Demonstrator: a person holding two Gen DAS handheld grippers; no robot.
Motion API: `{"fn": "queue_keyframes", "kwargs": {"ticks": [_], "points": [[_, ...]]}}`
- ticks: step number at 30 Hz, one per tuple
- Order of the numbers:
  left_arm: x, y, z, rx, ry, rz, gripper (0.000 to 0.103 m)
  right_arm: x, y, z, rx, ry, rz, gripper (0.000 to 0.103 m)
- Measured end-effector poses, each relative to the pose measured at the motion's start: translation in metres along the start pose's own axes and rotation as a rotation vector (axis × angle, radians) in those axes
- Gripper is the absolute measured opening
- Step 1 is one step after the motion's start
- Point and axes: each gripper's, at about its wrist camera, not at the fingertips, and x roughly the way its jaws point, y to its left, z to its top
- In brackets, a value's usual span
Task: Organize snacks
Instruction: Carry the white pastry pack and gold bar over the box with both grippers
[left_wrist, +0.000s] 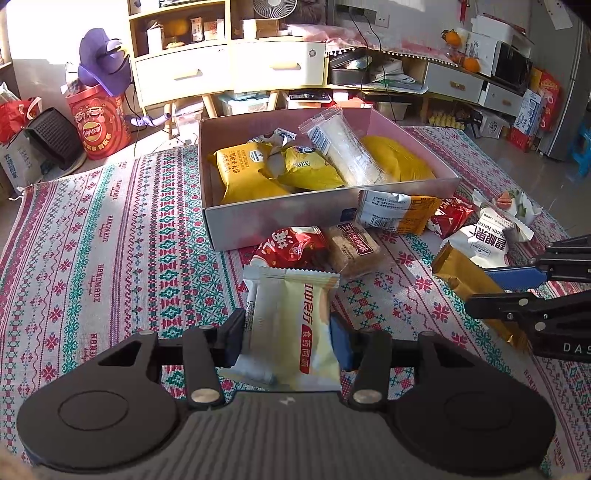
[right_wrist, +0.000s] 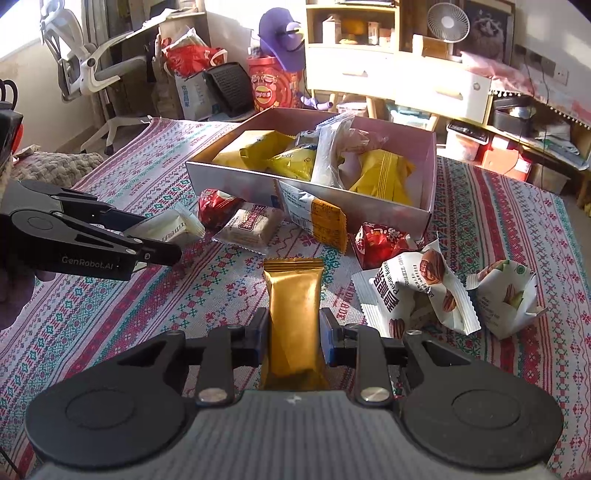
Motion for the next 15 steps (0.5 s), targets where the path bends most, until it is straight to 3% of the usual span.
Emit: {"fn": "queue_keyframes", "kwargs": {"ticks": [15], "points": [[-0.015,0.002,0.024,-0.059,-0.064,-0.028,0.054,-0.016,-0.005,0.026,0.057,-0.094,0.006,0.026]]}}
